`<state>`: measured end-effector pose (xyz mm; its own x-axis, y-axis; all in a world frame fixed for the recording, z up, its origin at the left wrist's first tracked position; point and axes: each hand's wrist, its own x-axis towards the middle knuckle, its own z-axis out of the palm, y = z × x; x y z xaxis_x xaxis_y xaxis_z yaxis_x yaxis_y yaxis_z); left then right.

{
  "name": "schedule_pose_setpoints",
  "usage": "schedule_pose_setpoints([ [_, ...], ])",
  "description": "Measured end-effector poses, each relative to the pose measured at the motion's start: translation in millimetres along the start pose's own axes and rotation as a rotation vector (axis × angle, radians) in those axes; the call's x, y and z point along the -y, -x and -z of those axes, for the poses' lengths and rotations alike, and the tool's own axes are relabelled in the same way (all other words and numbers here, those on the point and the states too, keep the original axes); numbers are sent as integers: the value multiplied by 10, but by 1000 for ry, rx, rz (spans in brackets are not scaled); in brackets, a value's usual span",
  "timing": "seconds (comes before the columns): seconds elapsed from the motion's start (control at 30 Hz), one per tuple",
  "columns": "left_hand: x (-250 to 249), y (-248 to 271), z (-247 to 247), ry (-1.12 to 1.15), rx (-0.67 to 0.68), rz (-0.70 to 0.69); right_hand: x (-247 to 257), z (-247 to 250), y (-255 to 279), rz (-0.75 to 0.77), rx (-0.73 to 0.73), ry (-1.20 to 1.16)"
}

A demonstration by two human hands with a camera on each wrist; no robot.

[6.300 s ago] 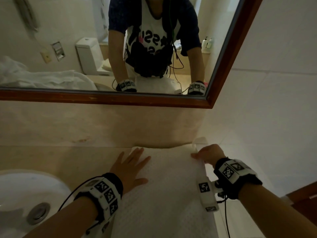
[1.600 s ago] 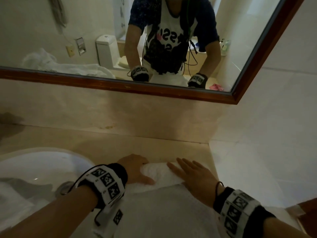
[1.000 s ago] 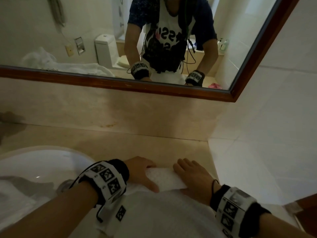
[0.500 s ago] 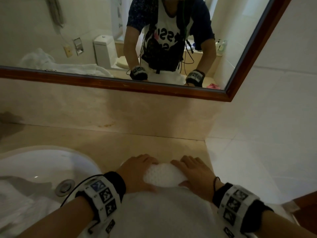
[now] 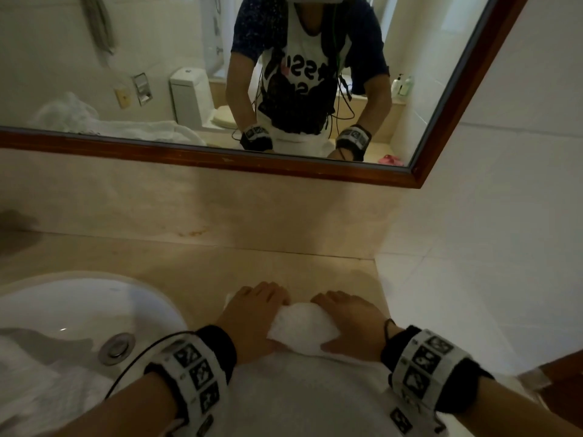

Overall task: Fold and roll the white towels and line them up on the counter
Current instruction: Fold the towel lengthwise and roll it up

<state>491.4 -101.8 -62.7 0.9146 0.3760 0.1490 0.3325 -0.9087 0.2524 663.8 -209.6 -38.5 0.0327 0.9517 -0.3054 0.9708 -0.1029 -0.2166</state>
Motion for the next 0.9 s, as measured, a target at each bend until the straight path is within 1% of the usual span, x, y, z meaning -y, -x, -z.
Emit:
schedule_pose_setpoints([
  [0.03, 18, -31, 87, 62, 120, 74, 26, -64, -5, 52, -98, 116],
  [0.07, 54, -68, 169, 184, 281, 161, 51, -112, 2, 98, -179, 220],
  [0.1, 74, -118, 261, 312, 478, 259, 60, -166, 14, 134, -251, 287],
  [0.13, 90, -157, 334, 386, 626, 325, 57, -227, 25, 178, -343, 338],
  [0.17, 81, -176, 397, 387, 676, 350, 56, -283, 40, 226, -403, 365],
  [0.2, 73, -171, 391, 346, 670, 358, 36, -330, 59, 264, -438, 369],
  [0.23, 56, -153, 337, 295, 629, 354, 23, -349, 92, 266, -435, 353],
  [0.3, -51, -71, 203, 134, 531, 331, 3, -330, 160, 189, -348, 270],
  [0.37, -141, 47, 38, -127, 359, 198, -40, -187, 169, 125, -166, 88],
  [0.4, -149, 101, -26, -253, 281, 139, -86, -97, 166, 81, -3, -39],
  [0.43, -146, 151, -83, -334, 177, 87, -100, 7, 146, 25, 183, -136],
  [0.47, -144, 194, -135, -375, 72, 33, -102, 91, 125, -21, 317, -160],
  [0.5, -162, 212, -176, -364, 26, 3, -100, 131, 109, -40, 362, -139],
  [0.53, -156, 224, -209, -342, 15, -15, -101, 114, 97, -45, 345, -90],
  [0.57, -149, 225, -175, -301, 93, -2, -94, 79, 98, -46, 303, -30],
  [0.63, -141, 196, -24, -143, 227, 35, -57, -64, 143, -8, 149, 102],
  [0.67, -123, 154, 87, 2, 346, 75, -37, -124, 187, 33, 48, 193],
  [0.7, -111, 95, 177, 177, 501, 155, -12, -164, 233, 61, -27, 266],
  [0.73, -107, 33, 237, 307, 659, 248, 8, -210, 272, 70, -91, 308],
  [0.77, -129, -9, 269, 320, 741, 292, 32, -256, 307, 81, -169, 331],
  [0.8, -166, -32, 279, 276, 749, 299, 66, -293, 341, 89, -203, 309],
  [0.83, -199, -6, 237, 205, 714, 283, 81, -337, 380, 93, -218, 285],
  [0.87, -238, 52, 183, 126, 614, 253, 86, -365, 423, 86, -205, 248],
  [0.9, -274, 131, 115, 35, 445, 188, 88, -356, 462, 78, -187, 212],
])
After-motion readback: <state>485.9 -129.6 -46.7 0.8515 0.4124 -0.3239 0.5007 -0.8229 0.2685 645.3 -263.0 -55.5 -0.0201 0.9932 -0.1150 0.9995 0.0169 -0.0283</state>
